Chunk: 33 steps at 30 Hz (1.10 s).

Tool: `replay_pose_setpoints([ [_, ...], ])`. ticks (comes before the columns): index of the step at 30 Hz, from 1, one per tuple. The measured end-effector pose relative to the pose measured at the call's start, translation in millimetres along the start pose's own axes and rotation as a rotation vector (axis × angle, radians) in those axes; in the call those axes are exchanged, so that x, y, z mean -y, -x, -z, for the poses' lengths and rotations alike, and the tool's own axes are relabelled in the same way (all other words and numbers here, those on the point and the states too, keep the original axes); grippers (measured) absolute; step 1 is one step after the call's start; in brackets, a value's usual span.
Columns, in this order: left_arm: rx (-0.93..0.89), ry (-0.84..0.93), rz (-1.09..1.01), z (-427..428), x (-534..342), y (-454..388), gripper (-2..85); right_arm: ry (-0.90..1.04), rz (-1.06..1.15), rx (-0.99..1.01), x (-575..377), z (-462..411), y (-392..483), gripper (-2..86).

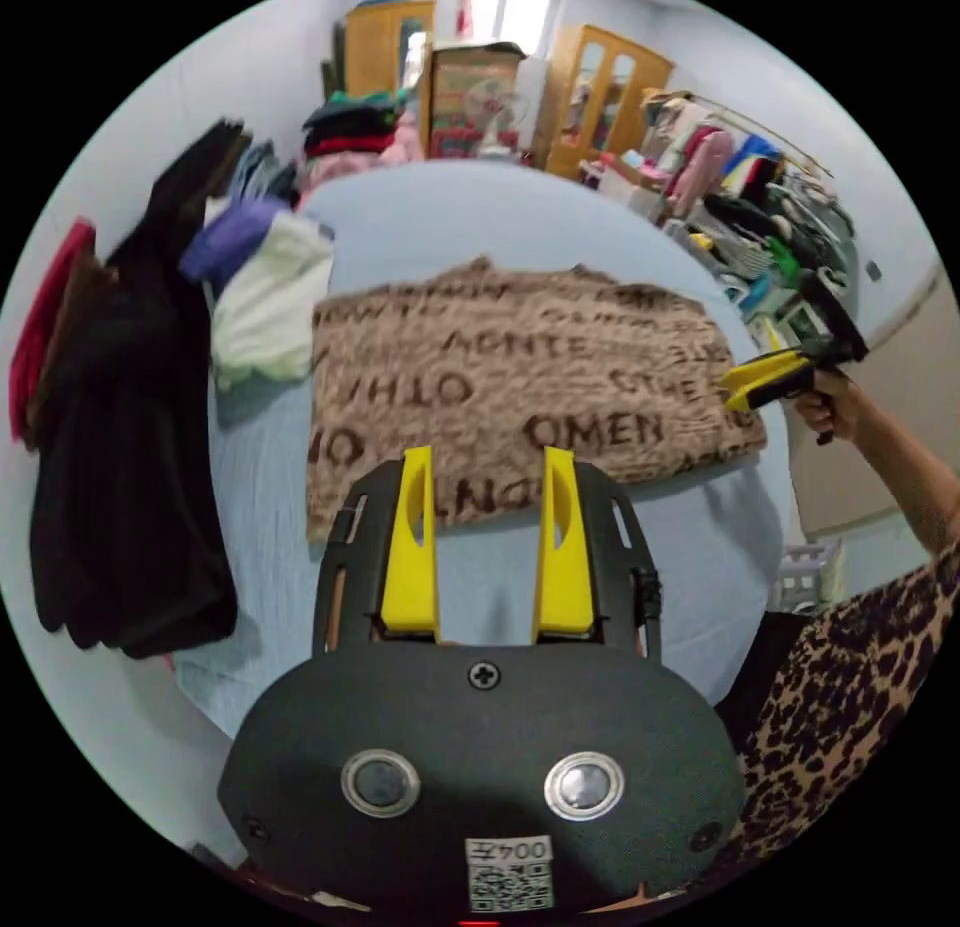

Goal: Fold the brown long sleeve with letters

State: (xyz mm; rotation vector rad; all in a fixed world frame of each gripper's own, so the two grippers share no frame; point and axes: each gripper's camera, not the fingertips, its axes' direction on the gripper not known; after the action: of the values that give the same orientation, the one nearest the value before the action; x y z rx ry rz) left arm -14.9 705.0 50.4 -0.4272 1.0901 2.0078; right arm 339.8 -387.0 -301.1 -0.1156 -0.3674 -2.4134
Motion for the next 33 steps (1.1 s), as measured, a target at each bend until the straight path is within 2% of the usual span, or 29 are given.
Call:
replay_pose_setpoints([
  [2,-0.032,-0.097,-0.173,25,4,-61,13.9,-0.204,-0.101,0.247,-47,41,-63,26.1],
  [5,-0.143,-0.061,-0.412,6,10,-161,14.0,-0.342,-0.225,0.550,-102,51,-141,29.0],
  [8,-0.135,-0.019,-0.654,-28,9,-261,14.2,-0.424,-0.337,0.747,-143,40,-200,29.0],
  [10,-0.111,0.029,-0.761,-49,9,-306,14.2,-0.445,-0.387,0.807,-157,32,-223,28.7],
  [14,0.076,0.087,-0.951,-85,7,-371,10.6,-0.427,-0.436,0.843,-165,18,-259,28.3],
  [19,0.011,0.088,-0.814,-66,29,-359,4.3,-0.407,-0.466,0.886,-158,7,-292,27.2],
  [23,-0.104,0.053,-0.648,-25,46,-320,2.6,-0.391,-0.465,0.970,-132,-3,-314,25.8],
  [27,-0.117,0.045,-0.609,-4,57,-302,2.1,-0.377,-0.447,1.037,-88,-9,-326,23.7],
  [30,-0.116,0.046,-0.594,10,63,-288,1.9,-0.379,-0.465,1.029,-53,-9,-337,14.6],
  [31,-0.118,0.050,-0.589,16,64,-282,1.8,-0.386,-0.480,1.007,-47,-6,-340,8.1],
  [33,-0.125,0.056,-0.582,26,64,-272,1.8,-0.414,-0.498,0.953,-51,7,-341,5.8],
])
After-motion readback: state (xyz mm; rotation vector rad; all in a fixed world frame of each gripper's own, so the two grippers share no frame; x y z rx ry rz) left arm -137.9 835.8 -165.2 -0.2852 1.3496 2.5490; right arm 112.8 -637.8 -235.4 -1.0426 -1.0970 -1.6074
